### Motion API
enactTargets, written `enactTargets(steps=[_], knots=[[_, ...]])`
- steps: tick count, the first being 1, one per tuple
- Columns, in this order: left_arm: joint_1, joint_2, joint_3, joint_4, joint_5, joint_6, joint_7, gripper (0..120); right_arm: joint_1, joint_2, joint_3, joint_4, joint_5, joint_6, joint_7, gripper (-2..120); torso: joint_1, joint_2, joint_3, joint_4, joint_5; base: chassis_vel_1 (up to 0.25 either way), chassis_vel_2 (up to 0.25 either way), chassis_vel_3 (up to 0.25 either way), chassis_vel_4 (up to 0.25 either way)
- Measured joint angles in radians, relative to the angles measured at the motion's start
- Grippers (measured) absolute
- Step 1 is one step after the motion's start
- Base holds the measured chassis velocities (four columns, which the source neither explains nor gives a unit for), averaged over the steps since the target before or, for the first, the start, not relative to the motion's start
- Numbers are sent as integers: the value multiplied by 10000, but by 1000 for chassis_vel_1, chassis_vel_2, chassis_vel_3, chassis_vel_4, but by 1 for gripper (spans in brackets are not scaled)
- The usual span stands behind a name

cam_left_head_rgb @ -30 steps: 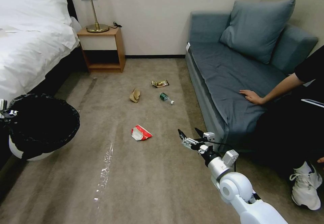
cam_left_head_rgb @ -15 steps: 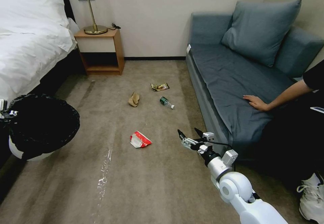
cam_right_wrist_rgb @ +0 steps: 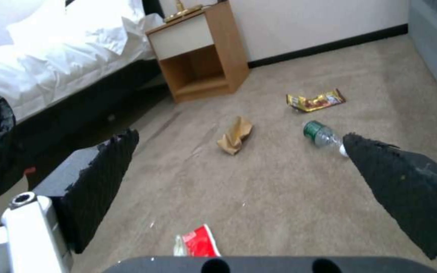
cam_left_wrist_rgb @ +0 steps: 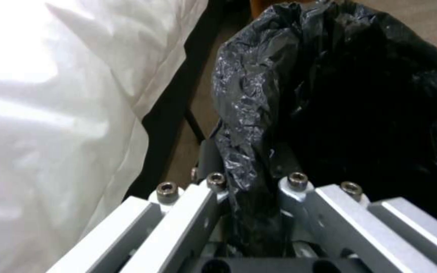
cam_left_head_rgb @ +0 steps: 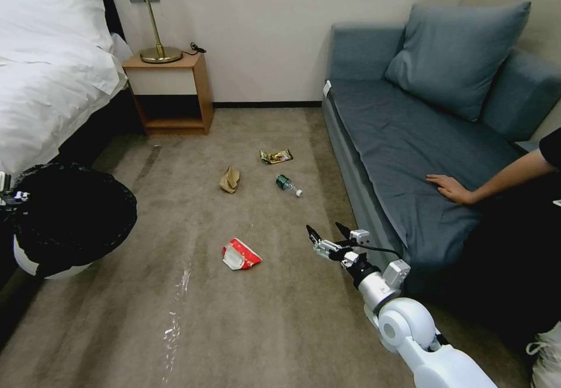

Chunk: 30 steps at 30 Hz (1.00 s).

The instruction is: Pick up the trash bin, then pick up the garbage on the floor and place it into the trash bin.

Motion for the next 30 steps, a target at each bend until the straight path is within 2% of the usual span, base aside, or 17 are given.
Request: enactTargets(steps=[30], knots=[[74, -95, -17, 70, 81, -51, 80, 4, 134, 223, -256, -257, -137, 75, -96, 100, 0, 0, 0, 0, 0, -103, 108, 101, -105]])
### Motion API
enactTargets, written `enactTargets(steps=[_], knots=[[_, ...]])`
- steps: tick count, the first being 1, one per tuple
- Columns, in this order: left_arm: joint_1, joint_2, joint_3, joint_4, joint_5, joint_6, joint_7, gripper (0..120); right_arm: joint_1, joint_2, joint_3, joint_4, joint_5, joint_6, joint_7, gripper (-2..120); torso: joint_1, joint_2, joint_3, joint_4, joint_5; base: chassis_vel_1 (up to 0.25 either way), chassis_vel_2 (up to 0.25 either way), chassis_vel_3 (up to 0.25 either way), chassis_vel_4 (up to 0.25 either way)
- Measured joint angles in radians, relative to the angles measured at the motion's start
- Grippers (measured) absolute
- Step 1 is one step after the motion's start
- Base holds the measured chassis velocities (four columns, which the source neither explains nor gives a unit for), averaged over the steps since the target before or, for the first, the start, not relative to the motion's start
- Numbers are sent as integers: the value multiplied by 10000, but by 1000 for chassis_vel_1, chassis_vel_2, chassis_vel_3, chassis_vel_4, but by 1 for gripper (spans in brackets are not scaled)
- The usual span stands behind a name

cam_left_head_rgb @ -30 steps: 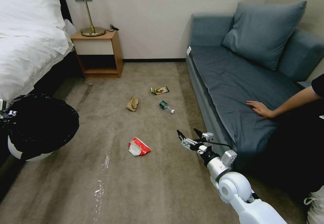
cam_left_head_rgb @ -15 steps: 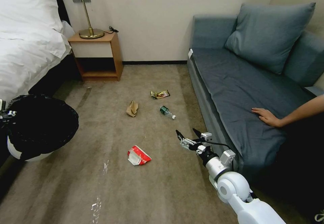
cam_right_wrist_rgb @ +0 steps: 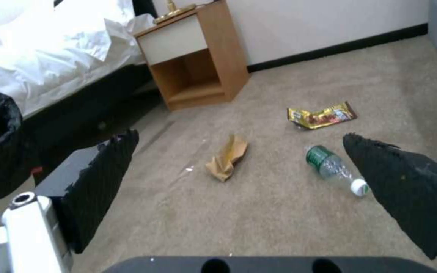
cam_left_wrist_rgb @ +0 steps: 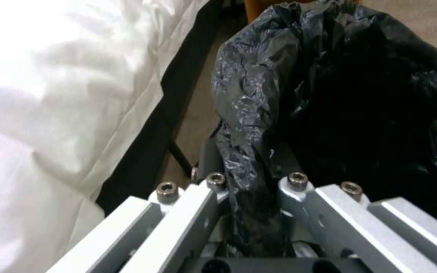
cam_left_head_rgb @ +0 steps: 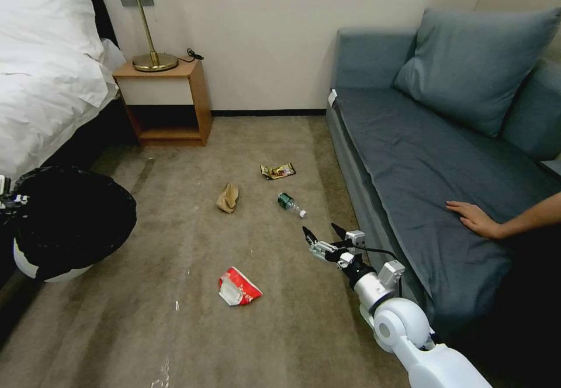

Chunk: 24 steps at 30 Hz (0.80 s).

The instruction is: Pick up the trash bin, then pick up the garbage on the floor and place it into the trash bin.

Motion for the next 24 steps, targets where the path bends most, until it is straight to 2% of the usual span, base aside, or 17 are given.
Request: enactTargets(steps=[16, 24], knots=[[180, -66, -171, 46, 45, -48, 76, 4, 134, 189, -258, -175, -120, 54, 0, 100, 0, 0, 0, 2, 0, -103, 97, 96, -95], [170, -70, -171, 50, 49, -55, 93, 4, 247, 239, -445, -190, -32, -162, 86, 100, 1, 0, 0, 0, 0, -17, 24, 24, -24]])
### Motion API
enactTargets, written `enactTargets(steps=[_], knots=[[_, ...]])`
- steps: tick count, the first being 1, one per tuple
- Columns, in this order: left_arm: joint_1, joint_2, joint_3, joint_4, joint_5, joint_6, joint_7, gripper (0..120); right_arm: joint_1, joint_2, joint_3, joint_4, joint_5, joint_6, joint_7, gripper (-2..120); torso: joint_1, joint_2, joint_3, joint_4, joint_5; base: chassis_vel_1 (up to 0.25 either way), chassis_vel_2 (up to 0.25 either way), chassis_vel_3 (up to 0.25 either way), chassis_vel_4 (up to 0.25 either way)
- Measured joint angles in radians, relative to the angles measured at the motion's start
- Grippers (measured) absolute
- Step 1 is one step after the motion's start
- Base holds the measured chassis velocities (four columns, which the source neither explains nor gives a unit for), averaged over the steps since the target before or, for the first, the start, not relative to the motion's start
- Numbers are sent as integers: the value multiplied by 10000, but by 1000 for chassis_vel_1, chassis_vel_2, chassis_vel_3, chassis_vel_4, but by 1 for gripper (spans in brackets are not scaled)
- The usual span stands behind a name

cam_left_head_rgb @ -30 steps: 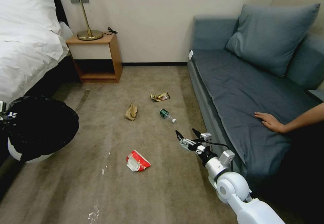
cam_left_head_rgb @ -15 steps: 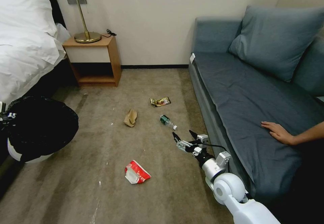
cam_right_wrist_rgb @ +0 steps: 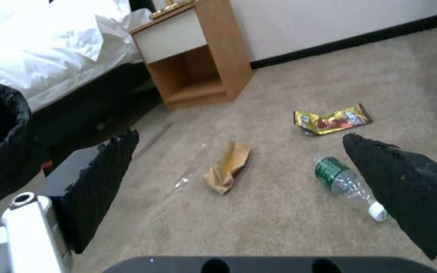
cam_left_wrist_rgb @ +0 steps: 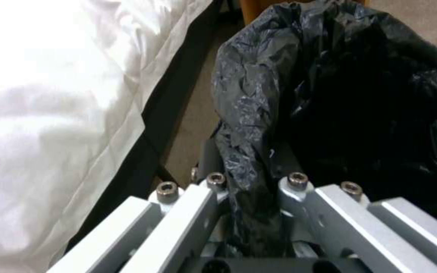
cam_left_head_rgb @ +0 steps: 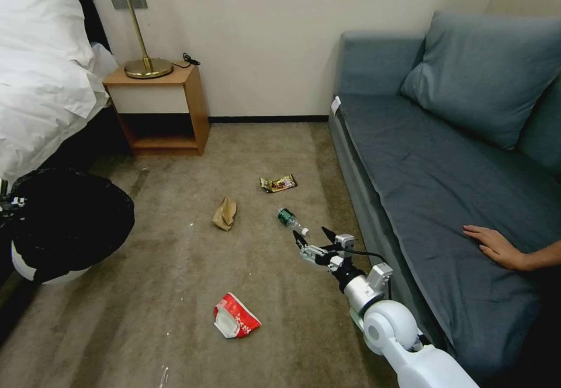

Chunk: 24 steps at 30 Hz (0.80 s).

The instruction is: Pick up the trash bin, then pick up the garbage on the floor and place it into the trash bin.

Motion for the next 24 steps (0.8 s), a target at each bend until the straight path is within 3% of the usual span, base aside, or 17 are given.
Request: enactTargets(steps=[14, 24], knots=[[471, -188, -518, -492, -1, -6, -2, 4, 1146, -380, -1628, -685, 629, -768, -143, 100, 0, 1, 0, 2, -1, 0, 0, 0, 0], [741, -688, -700, -1135, 431, -7, 130, 4, 2441, 839, -4363, -3158, 406, -660, -407, 100, 0, 0, 1, -1, 1, 0, 0, 0, 0]])
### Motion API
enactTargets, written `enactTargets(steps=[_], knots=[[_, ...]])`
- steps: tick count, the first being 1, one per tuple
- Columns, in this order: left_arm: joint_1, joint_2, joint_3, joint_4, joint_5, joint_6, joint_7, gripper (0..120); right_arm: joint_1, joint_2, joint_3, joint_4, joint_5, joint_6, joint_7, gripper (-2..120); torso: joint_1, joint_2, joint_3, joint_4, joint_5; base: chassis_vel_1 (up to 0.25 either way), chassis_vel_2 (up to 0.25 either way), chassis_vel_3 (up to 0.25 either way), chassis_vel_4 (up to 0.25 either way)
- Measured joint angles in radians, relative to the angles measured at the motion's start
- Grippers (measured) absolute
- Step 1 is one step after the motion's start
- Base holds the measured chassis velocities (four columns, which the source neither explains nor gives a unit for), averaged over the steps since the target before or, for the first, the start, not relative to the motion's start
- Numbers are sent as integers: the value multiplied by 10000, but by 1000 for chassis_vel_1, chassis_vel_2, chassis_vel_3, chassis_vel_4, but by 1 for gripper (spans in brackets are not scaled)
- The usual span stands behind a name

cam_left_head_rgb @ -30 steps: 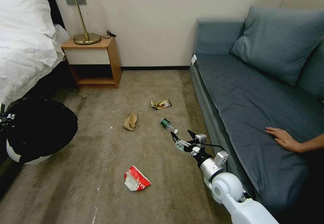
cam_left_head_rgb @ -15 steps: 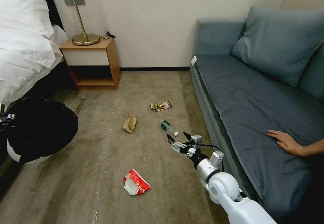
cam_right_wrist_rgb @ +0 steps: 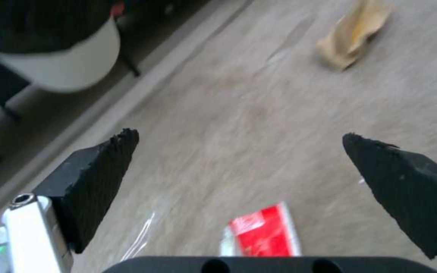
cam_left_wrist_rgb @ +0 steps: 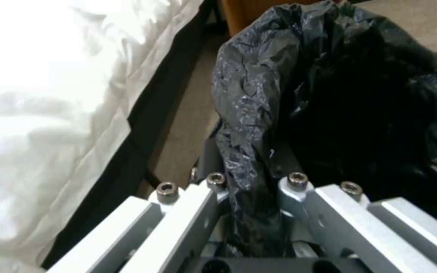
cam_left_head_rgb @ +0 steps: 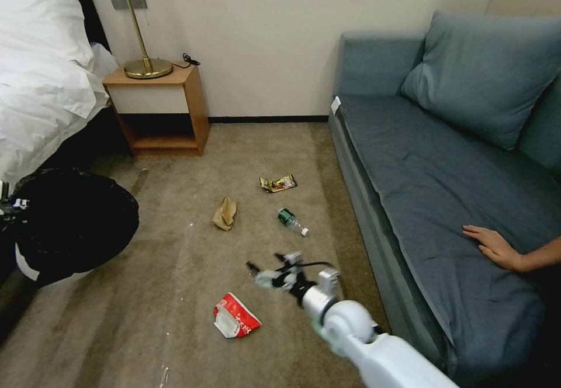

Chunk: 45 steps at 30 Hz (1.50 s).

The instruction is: Pick up the trash bin, then pick up the garbage on the floor and place it into the trash bin.

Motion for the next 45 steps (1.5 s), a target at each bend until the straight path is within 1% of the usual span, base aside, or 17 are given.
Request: enactTargets(steps=[1, 5, 8, 10, 16, 18, 19, 21, 27, 29, 33, 35, 37, 38, 40, 45], knots=[[0, 0, 0, 0, 0, 0, 0, 4, 0, 0, 0, 0, 0, 0, 0, 100, 0, 0, 0, 0, 0, 0, 0, 0, 0], [92, -151, -20, -187, 196, -1, 13, 4, 451, 341, -783, -870, -136, 29, -180, 100, 0, 0, 0, 1, -2, 0, 0, 0, 0], [193, -210, -103, -285, 276, -15, 32, 4, 660, 486, -1104, -1283, -253, 71, -248, 100, 0, 0, 0, 2, -2, 0, 0, 0, 0], [382, -251, -258, -503, 311, -38, 57, 4, 903, 605, -1488, -1893, -519, 153, -323, 100, 0, 0, 0, 3, -1, 0, 0, 0, 0], [515, -262, -311, -681, 321, -47, 81, 4, 1101, 674, -1781, -2515, -785, 269, -411, 100, 0, 0, 0, 0, -1, 0, 0, 0, 0], [604, -353, -237, -848, 416, -52, 84, 4, 1364, 879, -2164, -3476, -1150, 557, -485, 100, 0, 0, 0, 2, -1, 0, 0, 0, 0], [604, -353, -237, -848, 416, -52, 84, 4, 1364, 879, -2164, -3476, -1150, 557, -485, 100, 0, 0, 0, 2, -1, 0, 0, 0, 0], [662, -371, -197, -935, 440, -52, 76, 4, 1443, 1104, -2287, -4032, -1398, 741, -547, 100, 0, 0, 0, 0, -1, 0, 0, 0, 0], [732, -398, -192, -1003, 459, -52, 67, 4, 1549, 1371, -2380, -4502, -1510, 912, -664, 100, 0, 0, 0, 2, 0, 0, 0, 0, 0], [828, -439, -230, -1061, 472, -52, 64, 4, 1714, 1572, -2498, -5055, -1609, 1213, -850, 100, 0, 0, 0, 2, -1, 0, 0, 0, 0], [888, -476, -268, -1104, 487, -52, 73, 4, 1784, 1679, -2522, -5466, -1667, 1402, -974, 100, 0, 0, 0, 1, 0, 0, 0, 0, 0], [893, -495, -268, -1105, 509, -55, 96, 4, 1826, 1757, -2505, -5698, -1696, 1510, -1027, 100, 0, 0, 0, 1, -1, 0, 0, 0, 0], [890, -550, -248, -1105, 568, -91, 133, 4, 2020, 1965, -2362, -6407, -1827, 1812, -1196, 100, 0, 0, 0, 2, -1, 0, 0, 0, 0], [890, -550, -248, -1105, 568, -91, 133, 4, 2020, 1965, -2362, -6407, -1827, 1812, -1196, 100, 0, 0, 0, 2, -1, 0, 0, 0, 0], [884, -557, -215, -1102, 574, -99, 151, 4, 2170, 2126, -2194, -6968, -1951, 2034, -1315, 100, 0, 0, 0, 2, 1, 0, 0, 0, 0], [820, -485, -178, -1084, 534, -104, 155, 4, 2237, 2200, -1969, -7283, -2012, 2106, -1491, 100, 0, 0, 0, 1, 0, 0, 0, 0, 0]])
